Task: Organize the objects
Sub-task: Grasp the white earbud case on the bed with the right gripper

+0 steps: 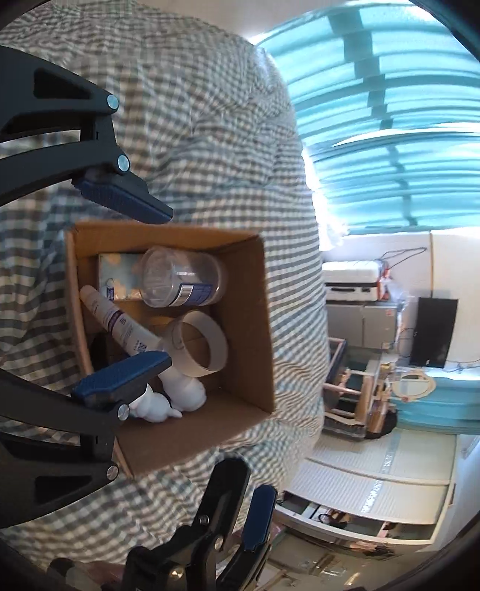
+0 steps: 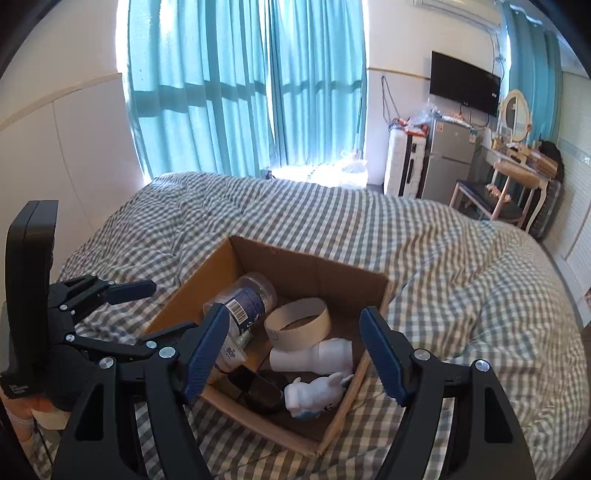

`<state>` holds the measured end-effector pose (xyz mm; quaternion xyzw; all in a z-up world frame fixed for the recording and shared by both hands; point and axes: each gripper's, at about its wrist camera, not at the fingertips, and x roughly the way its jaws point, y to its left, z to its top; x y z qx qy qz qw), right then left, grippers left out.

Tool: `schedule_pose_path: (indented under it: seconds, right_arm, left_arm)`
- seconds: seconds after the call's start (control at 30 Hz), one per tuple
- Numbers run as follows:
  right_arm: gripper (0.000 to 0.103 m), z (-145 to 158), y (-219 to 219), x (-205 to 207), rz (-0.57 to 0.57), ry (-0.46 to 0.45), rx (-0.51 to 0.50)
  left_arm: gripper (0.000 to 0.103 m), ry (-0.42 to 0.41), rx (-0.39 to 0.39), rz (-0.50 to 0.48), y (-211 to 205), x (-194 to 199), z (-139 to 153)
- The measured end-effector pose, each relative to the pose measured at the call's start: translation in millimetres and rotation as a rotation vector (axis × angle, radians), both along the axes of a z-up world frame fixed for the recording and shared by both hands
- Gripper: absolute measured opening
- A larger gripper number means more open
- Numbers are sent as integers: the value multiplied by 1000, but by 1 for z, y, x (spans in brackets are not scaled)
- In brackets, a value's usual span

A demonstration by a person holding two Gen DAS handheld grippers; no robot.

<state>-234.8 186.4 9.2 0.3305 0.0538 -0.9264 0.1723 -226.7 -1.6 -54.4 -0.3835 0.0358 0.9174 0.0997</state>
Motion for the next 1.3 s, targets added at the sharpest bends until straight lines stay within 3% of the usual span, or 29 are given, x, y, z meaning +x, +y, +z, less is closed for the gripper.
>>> schedule_pose_path:
  seconds: [0.07, 0.23, 0.47, 0.7, 0.93, 1.07, 1.2, 1.3]
  right_arm:
    - [73, 15, -1, 16, -1, 27, 12]
    - [73, 41, -5, 53, 17, 63, 25]
    - [73, 37, -11, 104, 69, 60, 48]
    - [73, -37, -24, 118, 89, -93, 44]
    - [73, -114, -39, 122, 124, -266, 90]
    - [73, -143, -45, 123, 133, -327, 111]
    - [66, -165, -53, 118, 128, -368, 144]
    - [65, -169, -58, 114, 140, -380, 139]
  left_arm:
    - [84, 8, 5, 18, -5, 10, 11]
    - [87, 34, -24, 71, -18, 46, 35]
    - [92, 28, -29, 116, -37, 101, 32]
    - [92, -20, -79, 198, -41, 127, -14]
    - [92, -80, -125, 178, -33, 136, -60]
    - [92, -128, -125, 170, -36, 141, -78]
    - [92, -139, -127, 179, -38, 141, -86]
    - [92, -151, -116, 176, -41, 139, -88]
